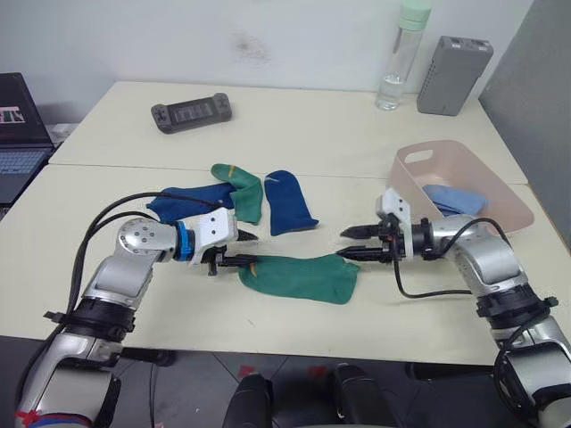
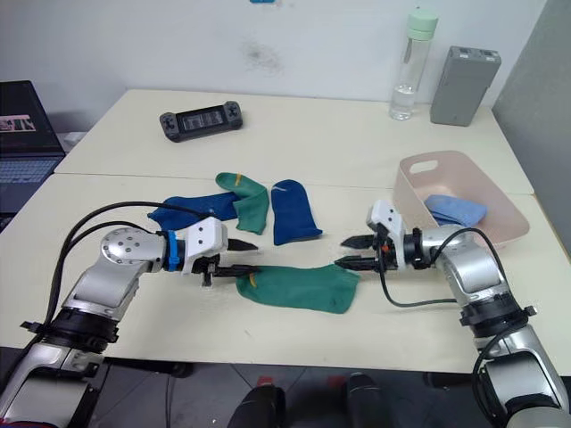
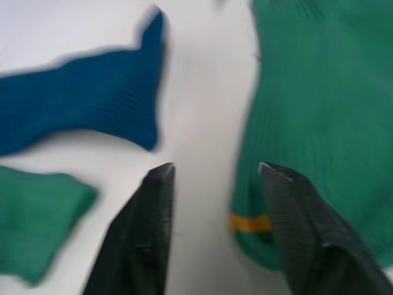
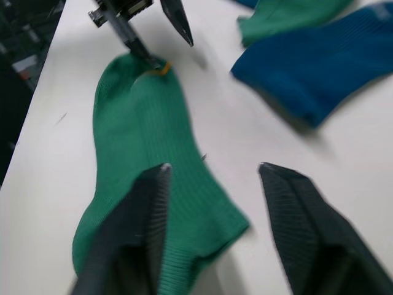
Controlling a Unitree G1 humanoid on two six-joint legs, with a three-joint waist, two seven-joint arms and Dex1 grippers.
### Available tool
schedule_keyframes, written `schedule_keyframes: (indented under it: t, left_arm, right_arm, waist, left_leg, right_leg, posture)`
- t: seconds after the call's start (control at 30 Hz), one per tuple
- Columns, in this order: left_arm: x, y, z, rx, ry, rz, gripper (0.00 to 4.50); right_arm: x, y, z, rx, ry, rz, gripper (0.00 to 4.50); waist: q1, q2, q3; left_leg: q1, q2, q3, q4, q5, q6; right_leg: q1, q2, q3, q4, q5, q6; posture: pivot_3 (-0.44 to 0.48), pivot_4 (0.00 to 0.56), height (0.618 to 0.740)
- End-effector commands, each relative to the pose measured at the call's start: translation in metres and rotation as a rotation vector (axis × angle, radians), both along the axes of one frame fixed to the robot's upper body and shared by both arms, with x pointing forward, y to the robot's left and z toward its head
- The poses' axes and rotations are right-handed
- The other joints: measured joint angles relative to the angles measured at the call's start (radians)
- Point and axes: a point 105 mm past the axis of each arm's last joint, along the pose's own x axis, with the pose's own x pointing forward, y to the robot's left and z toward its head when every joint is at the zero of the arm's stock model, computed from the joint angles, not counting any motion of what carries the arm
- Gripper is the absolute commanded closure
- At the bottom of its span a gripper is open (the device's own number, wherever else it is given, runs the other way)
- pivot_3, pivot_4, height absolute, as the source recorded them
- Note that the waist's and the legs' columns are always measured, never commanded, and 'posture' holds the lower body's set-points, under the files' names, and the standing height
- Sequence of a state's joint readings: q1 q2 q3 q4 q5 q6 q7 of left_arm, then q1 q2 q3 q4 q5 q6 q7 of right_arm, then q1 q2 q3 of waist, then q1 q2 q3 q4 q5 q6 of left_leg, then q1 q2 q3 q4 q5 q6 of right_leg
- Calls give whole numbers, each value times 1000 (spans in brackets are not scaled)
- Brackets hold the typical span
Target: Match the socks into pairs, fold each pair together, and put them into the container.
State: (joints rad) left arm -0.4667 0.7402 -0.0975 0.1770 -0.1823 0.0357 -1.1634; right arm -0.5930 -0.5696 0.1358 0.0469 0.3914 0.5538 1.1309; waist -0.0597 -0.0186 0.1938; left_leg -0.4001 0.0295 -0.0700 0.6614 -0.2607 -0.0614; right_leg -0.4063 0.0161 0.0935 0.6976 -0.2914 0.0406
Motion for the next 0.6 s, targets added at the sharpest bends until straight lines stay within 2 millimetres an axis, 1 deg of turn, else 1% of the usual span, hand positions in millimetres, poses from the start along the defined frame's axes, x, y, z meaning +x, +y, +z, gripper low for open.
schedule_keyframes:
  t: [0.03,0.1,0.13,0.17,0.23,0.3,0.37,0.4,0.43,0.47,0.5,0.53,0.57,0.6]
  left_arm:
    - [-16,-9,23,-111,-83,1,1071]
    - [-32,-18,26,-171,-58,-14,1071]
    - [-38,-22,25,-197,-39,-17,1071]
    - [-43,-26,24,-214,-24,-18,1042]
    - [-48,-30,15,-222,7,-3,1465]
    - [-49,-31,4,-214,26,17,2040]
    - [-46,-29,-7,-206,33,62,2640]
    - [-46,-28,-14,-196,43,74,3001]
    - [-46,-27,-18,-188,50,80,3271]
    - [-46,-26,-24,-173,60,90,3650]
    - [-45,-23,-28,-165,72,104,3952]
    - [-43,-20,-32,-156,77,122,4275]
    - [-42,-18,-35,-147,77,135,4429]
    - [-41,-14,-37,-138,85,147,4429]
  right_arm:
    - [-19,10,30,72,-95,73,1288]
    - [-34,19,26,29,-151,139,1288]
    - [-37,23,21,-6,-188,156,1288]
    - [-36,27,16,-35,-220,155,1488]
    - [-35,33,3,-99,-282,168,1881]
    - [-32,38,-9,-136,-324,173,2591]
    - [-29,42,-19,-147,-325,161,3271]
    - [-27,42,-25,-159,-324,154,3680]
    - [-26,42,-29,-168,-325,150,3992]
    - [-24,39,-37,-196,-319,136,4385]
    - [-23,36,-43,-219,-315,130,4500]
    - [-23,33,-50,-238,-310,126,4500]
    - [-22,29,-56,-253,-299,118,4500]
    - [-23,25,-61,-264,-286,114,4500]
  waist:
    - [0,0,0]
    - [2,0,0]
    - [3,0,0]
    - [3,0,0]
    - [3,0,0]
    - [2,0,0]
    - [2,0,0]
    - [2,0,0]
    - [2,0,0]
    - [3,0,0]
    - [3,0,0]
    - [3,0,0]
    - [4,0,0]
    - [5,0,0]
  left_leg:
    - [0,0,0,0,0,0]
    - [0,0,-1,-1,0,0]
    - [0,0,-2,-1,0,0]
    - [-1,0,-2,-1,0,0]
    - [0,0,-1,0,0,0]
    - [1,0,-1,0,0,0]
    - [1,0,0,0,0,0]
    - [2,0,0,0,0,-1]
    - [2,0,0,1,1,-1]
    - [2,0,0,1,1,-1]
    - [2,0,0,1,1,-1]
    - [2,0,0,1,1,-1]
    - [2,0,0,0,1,-1]
    - [1,-1,0,0,1,-1]
  right_leg:
    - [0,0,0,0,0,0]
    - [0,0,-1,0,0,0]
    - [1,0,-1,-1,0,0]
    - [1,0,-1,-1,-1,0]
    - [1,0,-1,-1,0,0]
    - [1,0,-1,-1,-1,0]
    - [1,0,0,-1,0,0]
    - [2,0,0,0,0,0]
    - [2,1,0,0,0,1]
    - [2,1,1,0,0,1]
    - [2,1,1,0,0,1]
    - [2,1,1,0,0,1]
    - [1,0,1,0,0,1]
    - [2,0,1,0,0,1]
  posture:
    - [0,150,740]
    - [0,150,740]
    - [0,150,740]
    - [0,150,740]
    - [0,150,740]
    - [0,150,740]
    - [0,150,740]
    - [0,150,740]
    - [0,150,740]
    - [0,150,740]
    - [0,150,740]
    - [0,150,740]
    - [0,150,740]
    - [0,150,740]
